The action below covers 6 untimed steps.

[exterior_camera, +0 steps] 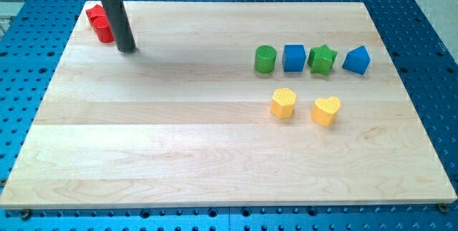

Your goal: Point your arm between green circle and hexagon

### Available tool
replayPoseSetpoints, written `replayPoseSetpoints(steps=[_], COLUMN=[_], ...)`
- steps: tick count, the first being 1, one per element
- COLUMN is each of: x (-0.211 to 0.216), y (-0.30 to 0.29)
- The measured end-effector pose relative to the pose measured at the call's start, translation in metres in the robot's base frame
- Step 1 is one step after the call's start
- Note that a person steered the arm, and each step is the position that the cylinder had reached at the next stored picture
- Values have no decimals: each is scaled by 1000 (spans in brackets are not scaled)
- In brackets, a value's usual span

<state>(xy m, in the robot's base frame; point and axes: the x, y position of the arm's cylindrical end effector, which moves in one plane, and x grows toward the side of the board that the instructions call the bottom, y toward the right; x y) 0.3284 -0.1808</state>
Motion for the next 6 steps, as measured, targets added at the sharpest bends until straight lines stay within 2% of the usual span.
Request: replayPoseSetpoints(steps=[5, 6], x=[1, 38], y=[69, 128])
